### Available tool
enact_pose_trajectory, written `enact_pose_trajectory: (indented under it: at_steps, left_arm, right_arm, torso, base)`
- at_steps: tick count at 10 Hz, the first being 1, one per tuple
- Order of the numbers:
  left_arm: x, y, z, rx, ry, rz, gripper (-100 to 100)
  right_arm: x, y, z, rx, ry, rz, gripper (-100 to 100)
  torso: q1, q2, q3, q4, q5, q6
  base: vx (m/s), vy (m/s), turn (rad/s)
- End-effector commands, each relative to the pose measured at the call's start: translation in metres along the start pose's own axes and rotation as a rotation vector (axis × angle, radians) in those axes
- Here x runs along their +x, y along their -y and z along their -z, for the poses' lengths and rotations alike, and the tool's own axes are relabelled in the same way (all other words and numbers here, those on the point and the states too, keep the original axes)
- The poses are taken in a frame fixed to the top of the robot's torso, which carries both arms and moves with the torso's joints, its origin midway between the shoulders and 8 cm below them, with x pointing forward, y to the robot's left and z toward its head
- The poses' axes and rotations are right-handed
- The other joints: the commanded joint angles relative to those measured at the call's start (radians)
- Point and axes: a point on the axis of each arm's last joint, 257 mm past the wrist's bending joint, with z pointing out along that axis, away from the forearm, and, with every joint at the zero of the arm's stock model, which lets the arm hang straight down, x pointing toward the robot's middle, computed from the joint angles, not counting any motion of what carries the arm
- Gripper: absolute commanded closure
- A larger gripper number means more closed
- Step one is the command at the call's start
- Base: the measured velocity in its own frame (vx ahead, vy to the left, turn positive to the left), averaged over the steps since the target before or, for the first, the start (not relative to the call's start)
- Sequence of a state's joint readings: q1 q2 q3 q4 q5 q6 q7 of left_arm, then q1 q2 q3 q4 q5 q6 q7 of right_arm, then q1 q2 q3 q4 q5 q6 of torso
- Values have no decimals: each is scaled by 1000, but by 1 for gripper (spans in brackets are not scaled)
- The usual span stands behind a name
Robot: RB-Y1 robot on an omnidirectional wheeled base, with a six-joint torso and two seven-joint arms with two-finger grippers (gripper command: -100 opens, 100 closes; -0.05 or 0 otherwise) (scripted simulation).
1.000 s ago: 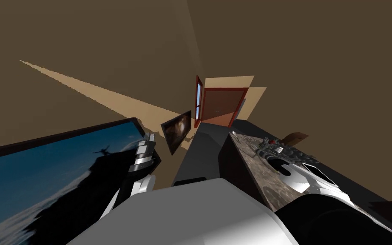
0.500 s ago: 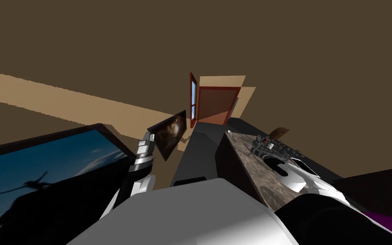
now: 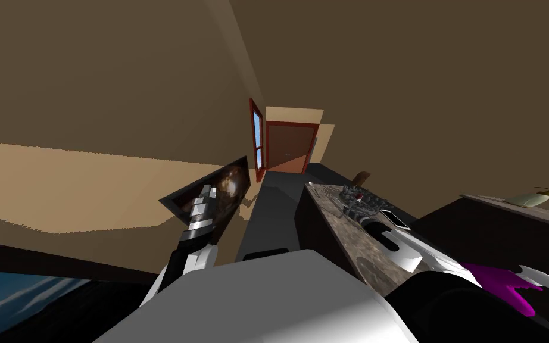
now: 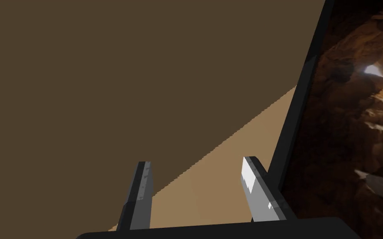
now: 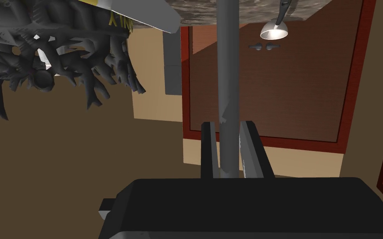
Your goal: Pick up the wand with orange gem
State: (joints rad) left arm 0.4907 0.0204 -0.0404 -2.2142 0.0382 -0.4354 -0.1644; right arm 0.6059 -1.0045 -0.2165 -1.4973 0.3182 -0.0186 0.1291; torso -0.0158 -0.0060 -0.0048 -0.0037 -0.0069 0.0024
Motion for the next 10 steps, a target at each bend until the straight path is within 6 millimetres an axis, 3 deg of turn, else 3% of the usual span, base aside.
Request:
enact_pose_trajectory:
  at_steps: [1, 2, 4, 5, 6, 7, 9, 10]
  left_arm:
    - [0, 0, 0, 0, 0, 0, 0]
    - [0, 0, 0, 0, 0, 0, 0]
    - [0, 0, 0, 0, 0, 0, 0]
    - [0, 0, 0, 0, 0, 0, 0]
    - [0, 0, 0, 0, 0, 0, 0]
    - [0, 0, 0, 0, 0, 0, 0]
    - [0, 0, 0, 0, 0, 0, 0]
    - [0, 0, 0, 0, 0, 0, 0]
  right_arm:
    - [-7, -11, -1, -20, 6, 1, 100]
    - [7, -21, 7, -44, -17, 30, 100]
    - [-5, -46, 7, -93, 6, 29, 100]
    - [7, -60, 16, -126, -11, 56, 100]
    - [-3, -80, 17, -165, 8, 55, 100]
    - [8, -95, 27, -199, -8, 79, 100]
    - [-1, -114, 29, -237, 12, 77, 100]
    - [11, -125, 40, -264, -6, 100, 100]
  torso:
    - [0, 0, 0, 0, 0, 0]
    - [0, 3, 2, 1, 0, 0]
    - [-2, 1, 0, 0, -1, 4]
    - [0, 1, 1, 1, -1, 0]
    - [-1, -2, -1, 0, -1, 3]
    - [-2, -2, -1, 0, -1, 2]
    - [-1, -5, -3, -1, -1, 1]
    - [-2, 0, 0, 0, -2, -1]
  base:
    - [14, -8, 42]
    - [117, -55, -290]
    - [116, -4, -276]
    - [180, -20, -285]
    - [169, -16, -400]
    - [237, 13, -430]
    - [139, 13, -223]
    - [139, 18, -263]
